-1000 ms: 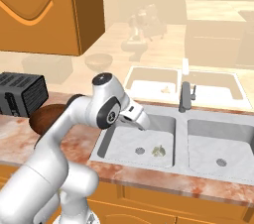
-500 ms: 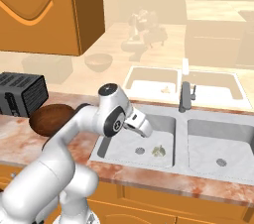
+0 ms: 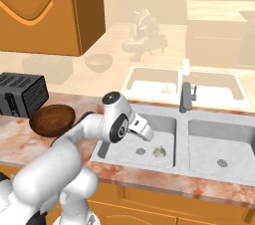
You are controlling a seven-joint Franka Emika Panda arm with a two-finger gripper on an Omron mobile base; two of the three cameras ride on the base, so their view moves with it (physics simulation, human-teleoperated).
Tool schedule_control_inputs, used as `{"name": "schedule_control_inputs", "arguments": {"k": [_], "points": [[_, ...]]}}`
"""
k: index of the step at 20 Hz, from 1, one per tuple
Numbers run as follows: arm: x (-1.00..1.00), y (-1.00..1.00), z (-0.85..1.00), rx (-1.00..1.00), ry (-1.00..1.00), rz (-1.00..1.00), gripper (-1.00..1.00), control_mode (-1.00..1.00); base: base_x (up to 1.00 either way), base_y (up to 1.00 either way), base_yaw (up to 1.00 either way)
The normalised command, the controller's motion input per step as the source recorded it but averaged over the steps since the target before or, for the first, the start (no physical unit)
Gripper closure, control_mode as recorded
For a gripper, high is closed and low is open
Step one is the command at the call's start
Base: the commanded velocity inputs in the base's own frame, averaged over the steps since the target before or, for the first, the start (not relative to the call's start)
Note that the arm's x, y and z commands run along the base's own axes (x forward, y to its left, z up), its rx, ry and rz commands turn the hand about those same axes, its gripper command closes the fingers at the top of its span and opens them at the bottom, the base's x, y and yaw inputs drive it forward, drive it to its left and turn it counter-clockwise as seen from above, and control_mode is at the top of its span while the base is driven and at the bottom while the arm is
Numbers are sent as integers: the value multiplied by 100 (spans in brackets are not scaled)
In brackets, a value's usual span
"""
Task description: Pick the bananas from the cabinet and place them in one bowl. Pick the garlic from the sink and place it in the other bowl.
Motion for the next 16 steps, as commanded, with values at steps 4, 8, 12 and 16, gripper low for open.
{"name": "schedule_control_inputs", "arguments": {"k": [4,8,12,16], "points": [[21,-11,-23,0,0,0,-100,-100,0,0,0],[12,-6,-12,0,0,0,-100,-100,0,0,0],[15,-7,-25,0,0,0,-100,-100,0,0,0],[11,-10,-18,0,0,0,-100,-100,0,0,0]]}}
